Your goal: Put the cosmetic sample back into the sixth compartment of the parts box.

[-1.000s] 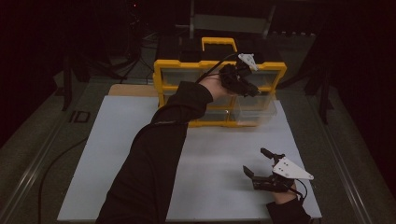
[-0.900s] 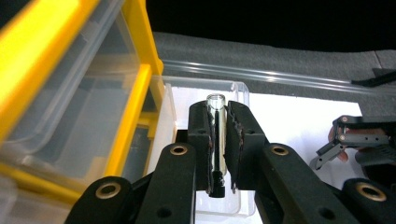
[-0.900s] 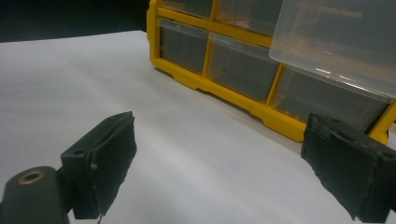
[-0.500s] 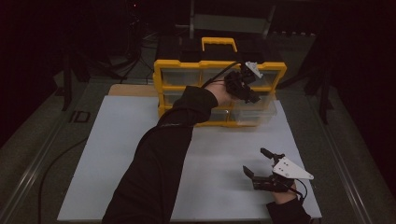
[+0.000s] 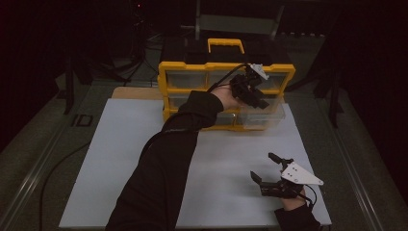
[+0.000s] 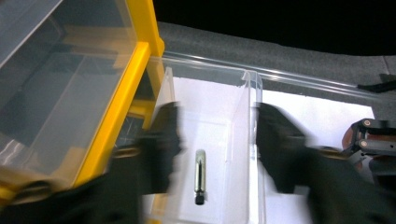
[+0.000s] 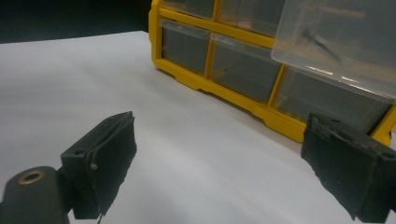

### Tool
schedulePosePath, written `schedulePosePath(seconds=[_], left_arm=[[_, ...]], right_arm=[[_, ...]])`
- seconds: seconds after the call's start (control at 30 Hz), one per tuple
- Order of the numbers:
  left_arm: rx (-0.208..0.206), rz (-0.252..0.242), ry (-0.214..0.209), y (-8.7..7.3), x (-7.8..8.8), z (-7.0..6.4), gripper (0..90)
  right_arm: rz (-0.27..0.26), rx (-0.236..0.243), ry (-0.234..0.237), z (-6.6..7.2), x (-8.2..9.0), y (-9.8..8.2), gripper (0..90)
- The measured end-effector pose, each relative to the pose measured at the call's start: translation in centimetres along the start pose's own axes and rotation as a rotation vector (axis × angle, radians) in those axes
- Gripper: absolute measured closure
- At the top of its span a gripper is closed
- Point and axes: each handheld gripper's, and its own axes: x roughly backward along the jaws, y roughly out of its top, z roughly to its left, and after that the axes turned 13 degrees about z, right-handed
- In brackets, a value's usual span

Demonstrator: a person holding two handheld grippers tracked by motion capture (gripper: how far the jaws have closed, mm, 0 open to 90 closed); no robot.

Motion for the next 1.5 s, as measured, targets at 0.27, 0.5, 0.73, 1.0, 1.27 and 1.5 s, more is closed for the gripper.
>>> schedulePosePath(seconds=[0.27,0.5,0.73,1.0,1.27,1.5], left_arm=[[-0.024,0.01,-0.025,-0.6,1.0,-0.9,1.1],[-0.036,-0.018,-0.029,-1.6,2.2,-1.6,0.0],[-0.032,-0.033,-0.013,-3.1,3.5,-2.2,0.0],[-0.01,-0.035,0.016,-5.2,4.8,-2.6,0.1],[0.012,-0.05,0.033,-7.5,6.0,-3.0,0.1],[0.039,-0.053,0.043,-10.1,6.9,-3.2,0.1]], right_arm=[[0.002,0.004,-0.002,0.0,0.0,0.0,10.2],[0.004,0.007,-0.005,0.0,-0.1,0.0,10.2],[0.008,0.001,-0.006,0.0,-0.1,0.0,10.2],[0.003,-0.003,-0.011,0.1,0.0,0.1,10.1],[0.001,-0.005,-0.011,0.1,-0.1,0.1,10.1],[-0.004,-0.006,-0.006,0.2,-0.1,0.2,10.2]])
